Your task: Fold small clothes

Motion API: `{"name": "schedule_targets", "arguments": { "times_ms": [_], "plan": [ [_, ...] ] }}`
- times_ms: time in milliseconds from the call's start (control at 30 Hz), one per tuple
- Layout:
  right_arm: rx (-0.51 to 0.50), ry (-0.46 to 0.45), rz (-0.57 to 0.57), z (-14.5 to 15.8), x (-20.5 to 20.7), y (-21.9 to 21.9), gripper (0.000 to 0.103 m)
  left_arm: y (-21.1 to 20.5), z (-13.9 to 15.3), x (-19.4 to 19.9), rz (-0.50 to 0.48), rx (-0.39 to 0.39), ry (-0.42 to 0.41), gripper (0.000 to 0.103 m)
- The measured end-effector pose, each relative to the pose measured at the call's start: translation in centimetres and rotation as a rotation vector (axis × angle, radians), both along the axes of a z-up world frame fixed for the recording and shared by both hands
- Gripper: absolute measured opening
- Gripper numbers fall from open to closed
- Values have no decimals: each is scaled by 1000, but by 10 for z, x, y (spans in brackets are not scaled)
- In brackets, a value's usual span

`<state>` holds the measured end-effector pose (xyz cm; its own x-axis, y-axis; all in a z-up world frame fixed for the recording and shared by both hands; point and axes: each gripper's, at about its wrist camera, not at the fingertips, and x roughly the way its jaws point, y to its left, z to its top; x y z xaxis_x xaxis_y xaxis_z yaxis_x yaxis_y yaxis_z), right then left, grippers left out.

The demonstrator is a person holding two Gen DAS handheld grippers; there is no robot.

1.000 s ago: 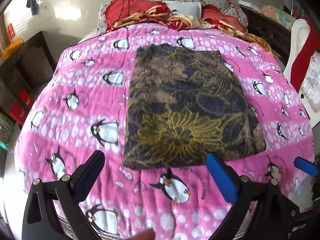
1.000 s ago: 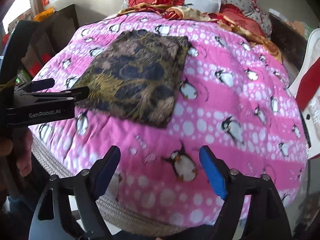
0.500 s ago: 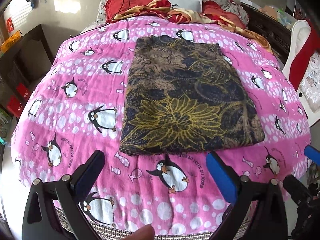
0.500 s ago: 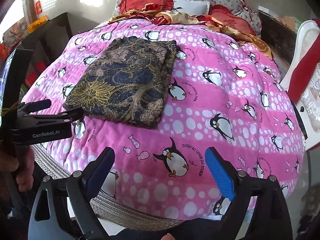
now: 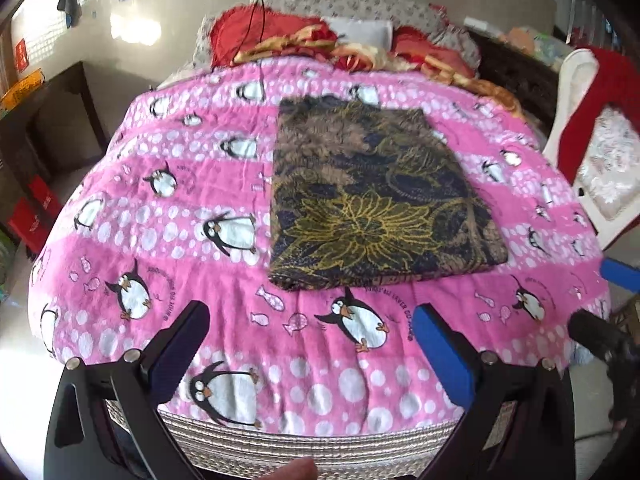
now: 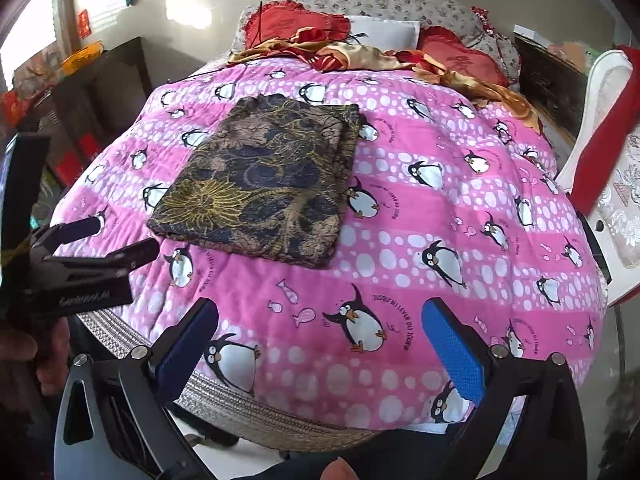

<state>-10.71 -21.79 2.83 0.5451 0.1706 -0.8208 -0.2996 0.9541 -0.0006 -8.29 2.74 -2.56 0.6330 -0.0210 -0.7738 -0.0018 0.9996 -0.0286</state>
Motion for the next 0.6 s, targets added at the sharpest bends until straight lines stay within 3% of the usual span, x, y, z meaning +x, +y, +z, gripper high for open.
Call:
{"name": "schedule_targets", "arguments": {
  "times_ms": [167, 300, 400, 600],
  "plan": [
    [-36, 35, 25, -1, 7, 8, 103, 21, 10, -4, -25, -97, -66, 103],
    [-45, 75, -6, -3, 18, 12, 103, 32, 12, 11, -48, -146, -36, 103],
    [-53, 101, -52, -2, 26, 13, 103, 34, 12, 21, -53, -102, -26, 103],
    [-93, 124, -179, 8, 37, 11, 103, 18, 13, 39, -176, 18, -44, 103]
  ]
}}
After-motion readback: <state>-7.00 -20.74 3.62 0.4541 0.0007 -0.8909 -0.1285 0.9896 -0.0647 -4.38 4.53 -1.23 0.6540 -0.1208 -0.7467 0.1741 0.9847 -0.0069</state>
